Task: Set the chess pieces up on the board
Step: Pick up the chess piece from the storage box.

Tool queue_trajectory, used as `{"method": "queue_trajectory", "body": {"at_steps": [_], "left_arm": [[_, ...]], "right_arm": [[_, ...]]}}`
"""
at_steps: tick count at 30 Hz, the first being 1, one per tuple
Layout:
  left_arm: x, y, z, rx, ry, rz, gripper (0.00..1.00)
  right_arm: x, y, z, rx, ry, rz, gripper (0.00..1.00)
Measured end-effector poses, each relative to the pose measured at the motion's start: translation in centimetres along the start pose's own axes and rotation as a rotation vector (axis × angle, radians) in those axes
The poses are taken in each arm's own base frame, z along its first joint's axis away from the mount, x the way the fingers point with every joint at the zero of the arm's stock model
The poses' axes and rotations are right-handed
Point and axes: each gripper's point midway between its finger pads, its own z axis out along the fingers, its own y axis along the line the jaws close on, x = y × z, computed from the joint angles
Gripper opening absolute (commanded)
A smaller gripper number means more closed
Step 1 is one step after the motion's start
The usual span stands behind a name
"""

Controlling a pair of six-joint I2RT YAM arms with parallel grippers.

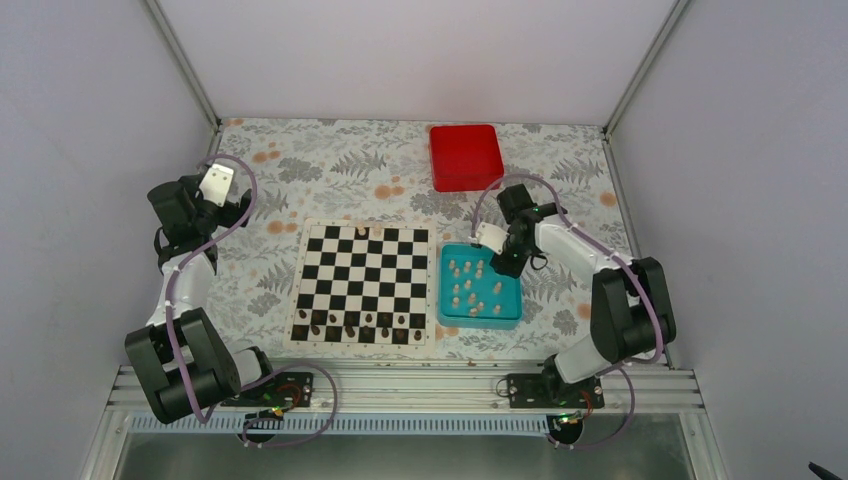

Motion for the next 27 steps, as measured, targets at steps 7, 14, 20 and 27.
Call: {"method": "queue_trajectory", "body": {"at_steps": [7,14,20,27], "left_arm": [[0.0,0.0,0.0,0.0,0.0,0.0,1.0],[0.1,0.0,0.0,0.001,0.001,0.0,1.0],[0.1,0.0,0.0,0.001,0.001,0.004,1.0],[0.1,0.0,0.0,0.001,0.001,0.007,1.0]], "right_arm": [[0.3,0.1,0.9,-0.012,0.02,0.008,0.39],[0.6,0.0,1.8,-0.014,0.046,0.011,0.3],[0.5,-0.1,2.0,-0.013,0.045,0.014,0.19],[0.5,-0.1,1.8,-0.02,0.049,0.016,0.12]]}}
